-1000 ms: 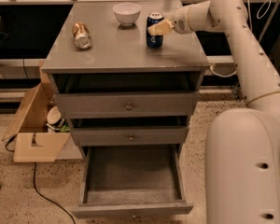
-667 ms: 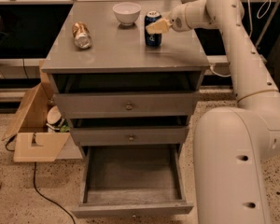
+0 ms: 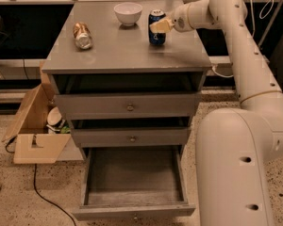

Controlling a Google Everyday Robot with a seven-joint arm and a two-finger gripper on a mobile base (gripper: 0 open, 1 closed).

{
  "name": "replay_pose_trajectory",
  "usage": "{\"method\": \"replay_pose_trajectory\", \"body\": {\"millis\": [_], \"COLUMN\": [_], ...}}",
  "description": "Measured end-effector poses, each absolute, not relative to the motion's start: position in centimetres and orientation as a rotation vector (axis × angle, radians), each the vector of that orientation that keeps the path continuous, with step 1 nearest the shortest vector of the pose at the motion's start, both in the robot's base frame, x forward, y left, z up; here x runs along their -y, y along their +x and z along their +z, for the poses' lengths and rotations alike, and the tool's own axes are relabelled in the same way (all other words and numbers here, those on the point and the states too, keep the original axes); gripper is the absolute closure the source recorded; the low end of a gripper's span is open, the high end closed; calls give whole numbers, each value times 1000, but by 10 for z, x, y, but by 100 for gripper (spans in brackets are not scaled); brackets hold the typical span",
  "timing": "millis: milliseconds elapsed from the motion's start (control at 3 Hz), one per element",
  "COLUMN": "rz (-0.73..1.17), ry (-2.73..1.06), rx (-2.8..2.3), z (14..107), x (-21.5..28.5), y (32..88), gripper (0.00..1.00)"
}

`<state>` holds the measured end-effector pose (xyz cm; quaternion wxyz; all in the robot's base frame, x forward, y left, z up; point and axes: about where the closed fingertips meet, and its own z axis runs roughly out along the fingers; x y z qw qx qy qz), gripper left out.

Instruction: Pick pepsi can from bottom drawer and place on counter

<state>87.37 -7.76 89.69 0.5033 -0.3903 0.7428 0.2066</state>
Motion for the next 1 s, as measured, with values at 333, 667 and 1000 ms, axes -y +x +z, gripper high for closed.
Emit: {"method": "replay_pose_trajectory", "body": {"millis": [333,667,1000], "rz": [499,485,397], "ry": [-943,-917,-830], "rx": [-1794,-1758,-1686], "z": [897,916,958], "x": [78,90,134], "y": [874,869,850], "gripper": [4,0,0]}}
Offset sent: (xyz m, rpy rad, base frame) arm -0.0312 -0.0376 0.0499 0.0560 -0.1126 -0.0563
